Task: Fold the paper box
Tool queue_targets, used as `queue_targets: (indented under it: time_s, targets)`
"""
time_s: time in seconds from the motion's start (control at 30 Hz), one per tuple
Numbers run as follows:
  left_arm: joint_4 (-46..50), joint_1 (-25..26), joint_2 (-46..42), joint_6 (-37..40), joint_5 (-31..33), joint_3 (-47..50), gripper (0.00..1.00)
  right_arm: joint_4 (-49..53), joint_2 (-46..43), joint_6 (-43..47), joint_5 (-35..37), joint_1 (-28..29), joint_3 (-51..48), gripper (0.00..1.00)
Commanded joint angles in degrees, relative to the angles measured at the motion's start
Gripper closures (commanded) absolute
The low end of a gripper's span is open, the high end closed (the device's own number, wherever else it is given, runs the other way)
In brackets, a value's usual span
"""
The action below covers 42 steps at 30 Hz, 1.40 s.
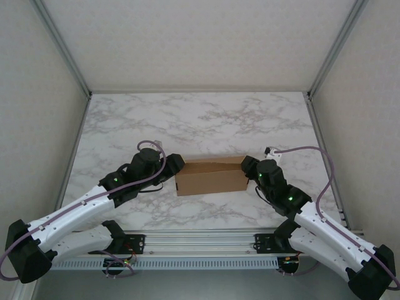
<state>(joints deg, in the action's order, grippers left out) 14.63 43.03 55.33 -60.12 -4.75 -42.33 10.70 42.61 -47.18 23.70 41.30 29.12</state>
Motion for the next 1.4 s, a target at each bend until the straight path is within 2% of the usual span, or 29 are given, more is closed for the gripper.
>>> queue_targets:
  time_s: [0.0, 0.2, 0.47, 0.77, 0.93, 1.07, 1.17, 1.23, 1.37]
  targets:
    - [0.0, 0.15, -0.39, 1.81, 0.17, -2.14, 0.51, 9.31, 1.91, 0.69, -2.95, 0.69, -2.98, 0.63]
    - [5.94, -0.73, -4.13, 2.93, 6.68, -0.18, 0.52, 10.82, 0.26, 1.55, -1.43, 0.71, -2.7, 0.6]
    - [8.57, -1.21, -4.38, 7.6, 9.41, -0.91, 0.52, 12.01, 0.19, 3.49, -1.03, 0.71, -1.36, 0.6]
    - [8.35, -1.19, -3.07, 10.42, 10.91, -1.98, 0.5, 15.33, 0.14, 9.75, -0.19, 0.71, 5.79, 0.41]
    - [8.13, -1.28, -3.95, 12.17, 12.05, -1.87, 0.51, 16.17, 1.64, 14.55, -1.46, 0.63, 10.29, 0.35]
    - [7.92, -1.28, -5.27, 18.05, 12.79, -2.17, 0.5, 16.54, 3.45, 16.83, -3.2, 0.54, 12.27, 0.33]
    - [7.51, -1.28, -7.21, 25.76, 11.28, -1.97, 0.5, 16.38, 4.73, 17.52, -4.3, 0.45, 12.69, 0.33]
    - [6.77, -1.28, -8.4, 30.98, 7.07, -1.47, 0.52, 16.21, 5.15, 17.55, -4.71, 0.39, 12.61, 0.33]
    - [7.08, -1.29, -8.57, 36.62, 1.11, -1.26, 0.6, 16.11, 5.67, 17.87, -4.9, 0.27, 12.39, 0.33]
